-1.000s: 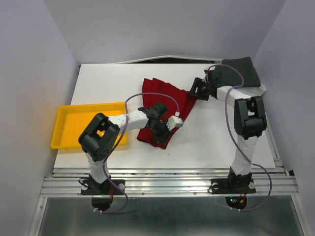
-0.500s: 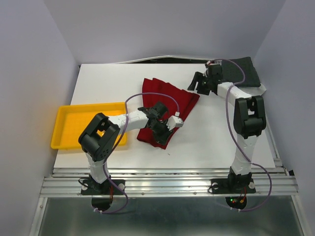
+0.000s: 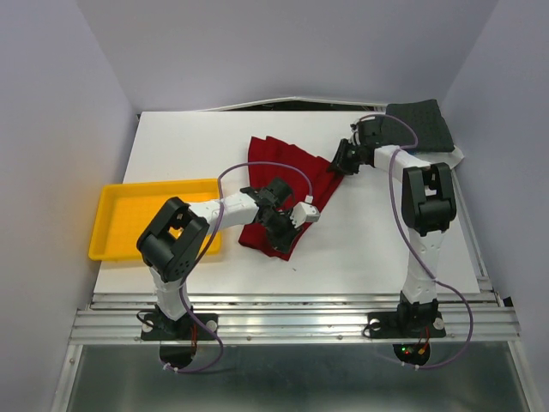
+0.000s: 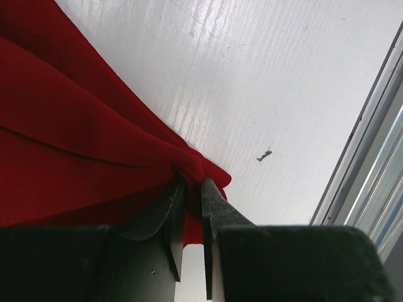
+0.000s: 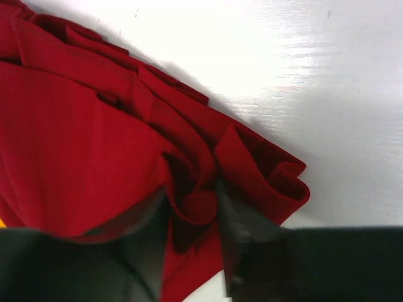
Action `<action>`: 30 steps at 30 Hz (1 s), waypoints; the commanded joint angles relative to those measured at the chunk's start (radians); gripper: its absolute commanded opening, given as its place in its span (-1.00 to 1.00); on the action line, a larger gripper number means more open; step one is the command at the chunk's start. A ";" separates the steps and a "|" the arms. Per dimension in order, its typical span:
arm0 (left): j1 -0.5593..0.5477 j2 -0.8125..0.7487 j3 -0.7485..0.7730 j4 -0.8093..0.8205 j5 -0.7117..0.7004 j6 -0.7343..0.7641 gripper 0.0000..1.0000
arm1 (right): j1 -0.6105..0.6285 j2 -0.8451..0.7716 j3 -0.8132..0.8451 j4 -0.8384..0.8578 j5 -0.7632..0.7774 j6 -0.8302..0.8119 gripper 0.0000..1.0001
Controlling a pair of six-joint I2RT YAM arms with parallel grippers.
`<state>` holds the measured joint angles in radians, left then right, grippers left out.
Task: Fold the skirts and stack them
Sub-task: Fold the skirt
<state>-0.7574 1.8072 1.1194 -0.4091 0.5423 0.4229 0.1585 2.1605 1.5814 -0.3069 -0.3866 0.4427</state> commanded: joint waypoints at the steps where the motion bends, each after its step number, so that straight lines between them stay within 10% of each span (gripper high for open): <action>1: 0.000 0.064 -0.047 -0.149 -0.096 0.036 -1.00 | 0.004 -0.016 0.064 -0.011 0.017 -0.019 -0.43; 8: 0.000 0.063 -0.052 -0.149 -0.104 0.037 -1.00 | -0.005 -0.024 0.161 -0.015 0.106 -0.088 -0.99; 30: 0.000 0.034 -0.059 -0.145 -0.110 0.047 -1.00 | -0.053 0.061 0.130 -0.024 0.247 -0.239 -0.95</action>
<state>-0.7574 1.8088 1.1194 -0.4084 0.5449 0.4366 0.1425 2.1780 1.6821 -0.4175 -0.1986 0.2405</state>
